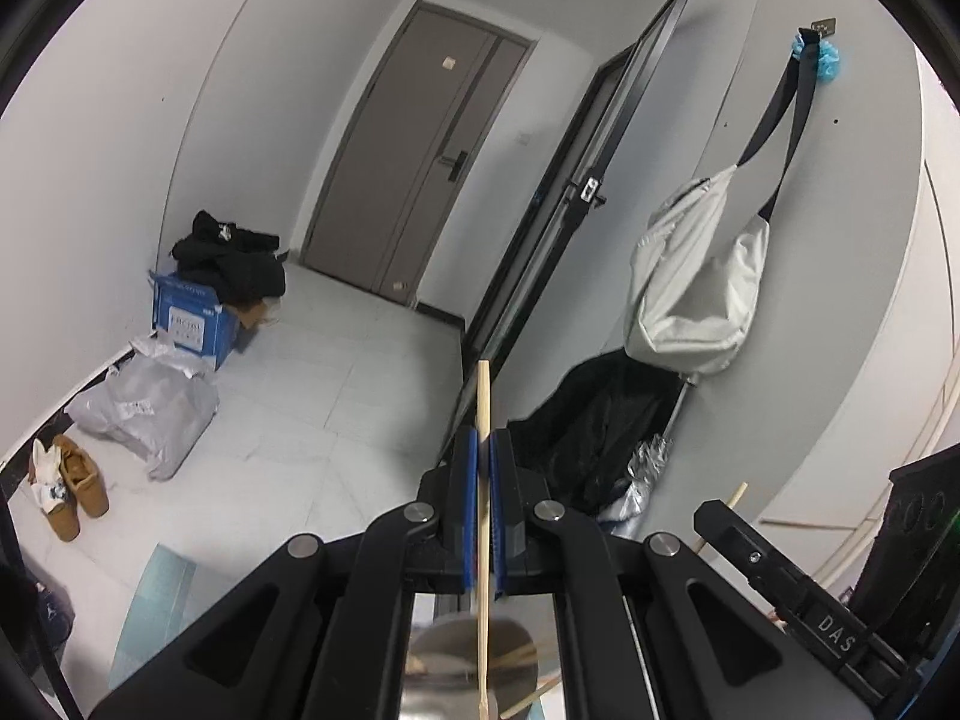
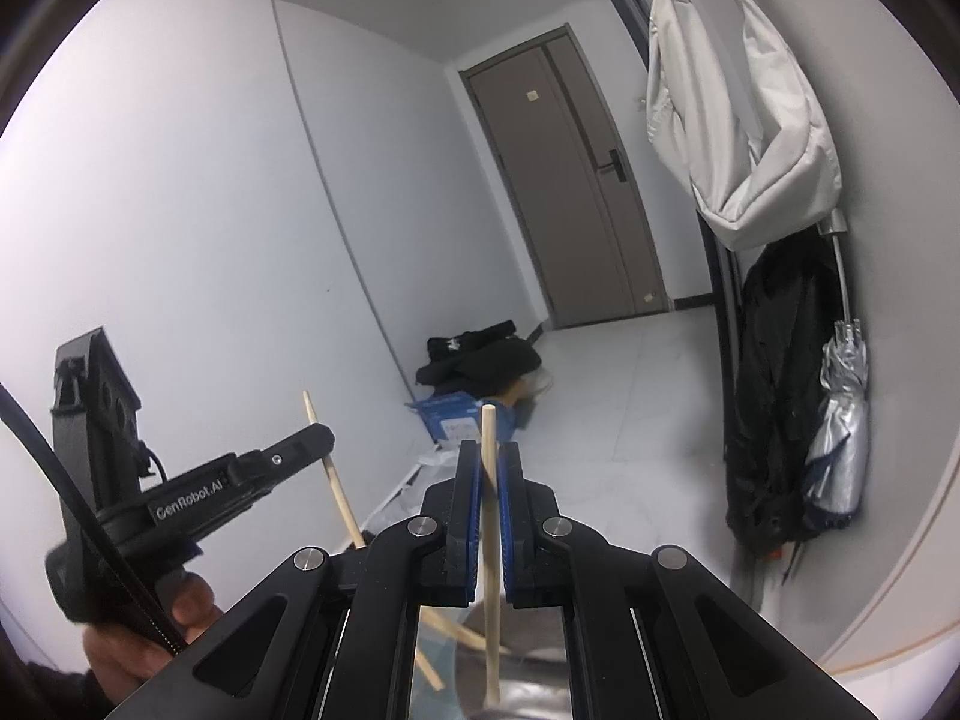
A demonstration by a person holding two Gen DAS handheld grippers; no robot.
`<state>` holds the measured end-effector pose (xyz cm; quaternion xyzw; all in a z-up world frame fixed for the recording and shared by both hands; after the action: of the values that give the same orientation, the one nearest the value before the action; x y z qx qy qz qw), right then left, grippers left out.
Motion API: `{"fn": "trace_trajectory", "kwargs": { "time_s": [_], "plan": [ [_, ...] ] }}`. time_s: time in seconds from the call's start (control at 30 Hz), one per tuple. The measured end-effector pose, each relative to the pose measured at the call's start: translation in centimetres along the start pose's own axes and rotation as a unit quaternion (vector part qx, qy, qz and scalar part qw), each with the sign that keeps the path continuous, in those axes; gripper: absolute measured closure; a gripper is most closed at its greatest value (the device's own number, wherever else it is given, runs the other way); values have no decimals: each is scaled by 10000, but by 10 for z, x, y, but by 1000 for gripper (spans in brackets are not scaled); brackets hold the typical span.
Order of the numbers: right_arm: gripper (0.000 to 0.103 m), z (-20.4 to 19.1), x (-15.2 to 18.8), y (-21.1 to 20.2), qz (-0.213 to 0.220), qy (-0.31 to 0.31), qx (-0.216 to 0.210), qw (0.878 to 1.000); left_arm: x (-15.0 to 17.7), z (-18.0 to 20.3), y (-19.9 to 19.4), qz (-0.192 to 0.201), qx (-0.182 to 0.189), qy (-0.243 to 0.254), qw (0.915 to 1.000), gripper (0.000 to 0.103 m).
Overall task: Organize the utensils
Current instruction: 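Lower both chopsticks into the white holder and open both tools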
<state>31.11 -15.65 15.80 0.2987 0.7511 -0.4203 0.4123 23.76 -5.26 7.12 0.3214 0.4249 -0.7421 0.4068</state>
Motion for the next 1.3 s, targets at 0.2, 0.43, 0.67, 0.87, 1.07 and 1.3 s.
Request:
{"fn": "trace_trajectory", "kwargs": {
  "time_s": [0.2,0.43,0.67,0.87,1.07,1.3],
  "plan": [
    [98,16,-12,19,93,5,111,9999,-3,-3,19,138,-27,211,9997,103],
    [98,28,-9,42,109,-41,223,9997,4,-2,31,218,-75,668,9975,102],
    [98,36,15,62,-58,-75,205,9997,18,1,43,130,-231,1023,9944,102],
    [98,42,32,63,-200,-93,249,9994,26,3,47,16,-144,1037,9945,102],
    [98,29,44,54,-232,-404,217,9987,34,7,42,-85,-106,1130,9935,102],
    [98,28,63,54,-384,-448,155,9981,48,10,36,-322,5,1349,9903,102]
  ]
}}
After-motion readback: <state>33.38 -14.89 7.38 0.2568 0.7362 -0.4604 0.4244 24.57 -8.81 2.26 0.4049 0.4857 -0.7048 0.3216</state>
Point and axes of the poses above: each gripper's, at about its wrist camera, not at the fingertips, and y roughly the way its jaws point, z to its right, x to its underside, the point moved 9 cm from there along y, roughly the way its jaws point, and after that the axes turned 3 degrees about -z, right-handed, at the moved point
